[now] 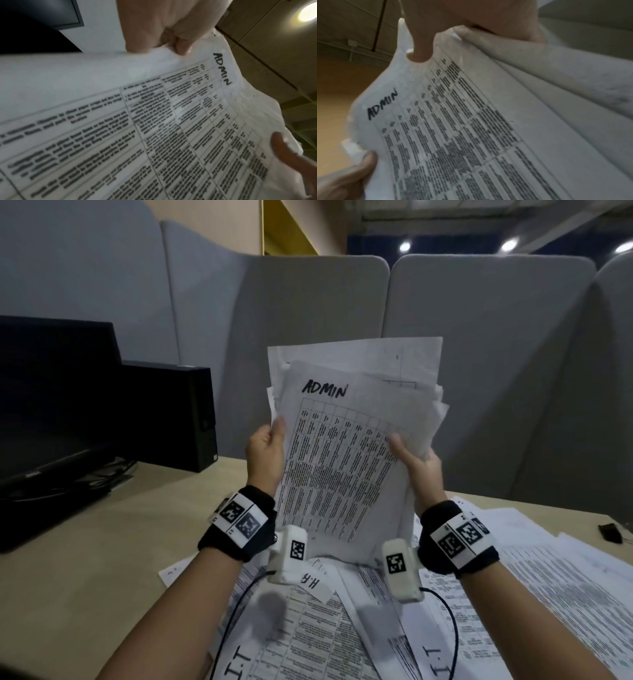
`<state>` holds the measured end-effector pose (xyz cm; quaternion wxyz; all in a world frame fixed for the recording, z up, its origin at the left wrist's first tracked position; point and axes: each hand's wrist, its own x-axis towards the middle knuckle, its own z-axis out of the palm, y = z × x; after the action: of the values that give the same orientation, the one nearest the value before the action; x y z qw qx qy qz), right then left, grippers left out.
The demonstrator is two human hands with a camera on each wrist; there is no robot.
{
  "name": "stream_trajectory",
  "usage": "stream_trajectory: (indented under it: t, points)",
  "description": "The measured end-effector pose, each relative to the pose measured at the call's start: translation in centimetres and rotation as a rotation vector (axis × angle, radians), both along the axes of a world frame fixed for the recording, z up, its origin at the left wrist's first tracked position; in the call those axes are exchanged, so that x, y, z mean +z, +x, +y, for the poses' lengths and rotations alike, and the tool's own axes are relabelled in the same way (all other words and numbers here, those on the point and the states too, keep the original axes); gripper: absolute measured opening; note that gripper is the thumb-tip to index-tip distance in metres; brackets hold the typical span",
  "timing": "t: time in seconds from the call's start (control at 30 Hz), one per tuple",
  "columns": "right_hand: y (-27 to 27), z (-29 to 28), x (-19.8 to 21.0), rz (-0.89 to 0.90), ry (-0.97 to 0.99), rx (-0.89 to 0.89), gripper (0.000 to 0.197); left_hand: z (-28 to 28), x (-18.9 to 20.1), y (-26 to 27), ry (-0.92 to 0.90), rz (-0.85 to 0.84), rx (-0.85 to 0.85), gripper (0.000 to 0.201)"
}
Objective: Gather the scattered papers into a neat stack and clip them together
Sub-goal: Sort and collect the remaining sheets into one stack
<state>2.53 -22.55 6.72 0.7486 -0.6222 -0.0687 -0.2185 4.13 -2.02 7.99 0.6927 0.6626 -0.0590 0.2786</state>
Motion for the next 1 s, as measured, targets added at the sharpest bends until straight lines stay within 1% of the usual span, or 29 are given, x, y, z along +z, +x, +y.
stream_trajectory:
  t: [0.07,0.13,0.17,0.2,0.23,0.27,0.3,0.33,0.37,0.4,0.43,0.5,0.53,0.57,0.63,0.7,0.77,0.8,0.87,0.9,0.93,0.97,1.0]
  points:
    - [0.1,-0.3,-0.6,0.008,-0.048,0.035,0.057,-0.4,0.0,0.2,-0.098,-0.015,0.029,0.031]
    - [0.3,-0.7,-0.9,0.030,-0.051,0.015,0.033,-0.6,0.4,0.3,-0.248,-0.024,0.013,0.024]
    - [0.2,-0.7,-0.8,0.038,-0.049,0.008,0.029,-0.6,0.5,0.3,-0.295,-0.025,-0.012,0.024]
    - [0.1,-0.7,-0.8,0.037,-0.049,-0.002,0.041,-0.6,0.5,0.3,-0.294,-0.029,-0.044,0.026]
    - [-0.1,-0.7,-0.8,0.039,-0.057,-0.019,0.059,-0.7,0.7,0.0,-0.251,-0.034,-0.077,0.024]
    - [-0.1,-0.8,-0.9,0.033,-0.067,-0.031,0.073,-0.8,0.7,-0.1,-0.176,-0.040,-0.110,0.019]
    - [0.0,-1.0,-1.0,0.022,-0.075,-0.033,0.080,-0.8,0.8,-0.5,-0.096,-0.034,-0.162,0.012]
    - [0.1,-1.1,-1.2,0.007,-0.082,-0.024,0.082,-0.7,0.8,-0.6,-0.032,-0.018,-0.199,0.026]
    - [0.2,-1.3,-1.3,-0.002,-0.085,-0.017,0.084,-0.6,0.9,-0.7,0.016,-0.018,-0.235,0.050]
    - [0.3,-1.4,-1.4,-0.008,-0.088,-0.008,0.086,-0.5,1.2,-0.8,0.030,-0.026,-0.264,0.073]
    - [0.3,-1.4,-1.5,-0.013,-0.092,0.002,0.086,-0.4,1.6,-1.0,0.013,-0.049,-0.275,0.090]
    - [0.4,-1.3,-1.5,-0.035,-0.108,0.012,0.080,-0.3,2.6,-0.9,-0.067,-0.101,-0.250,0.105]
    - [0.5,-1.3,-1.5,-0.050,-0.105,-0.004,0.078,-0.3,3.1,-0.7,-0.091,-0.114,-0.214,0.106]
    - [0.6,-1.3,-1.5,-0.065,-0.082,-0.020,0.079,-0.4,3.6,-0.7,-0.109,-0.124,-0.176,0.102]
    - [1.0,-1.3,-1.8,-0.060,-0.032,0.003,0.085,-0.9,4.5,-0.8,-0.135,-0.123,-0.172,0.084]
    - [1.1,-1.1,-2.3,-0.030,-0.074,0.045,0.090,-1.5,5.0,-0.8,-0.073,-0.119,-0.184,0.068]
    - [1.1,-1.1,-2.6,-0.026,-0.092,0.023,0.082,-1.6,5.3,-0.7,-0.019,-0.156,-0.161,0.063]
    - [1.1,-1.3,-2.8,-0.025,-0.062,0.004,0.079,-1.4,5.3,-0.5,-0.049,-0.172,-0.175,0.064]
    - [1.0,-1.9,-3.4,-0.003,0.003,0.002,0.089,-0.4,4.7,0.0,-0.085,-0.091,-0.211,0.070]
    - [0.8,-1.9,-3.8,0.023,-0.011,0.018,0.092,0.1,4.1,0.0,-0.058,-0.024,-0.239,0.074]
    - [0.6,-1.7,-4.2,0.052,-0.058,0.051,0.087,0.5,3.2,0.1,-0.014,0.056,-0.276,0.078]
    - [0.4,-1.2,-4.7,0.078,-0.114,0.085,0.076,0.7,2.2,-0.1,0.029,0.136,-0.315,0.078]
    - [0.3,-0.6,-5.2,0.103,-0.153,0.089,0.063,0.7,1.0,0.0,0.046,0.210,-0.327,0.072]
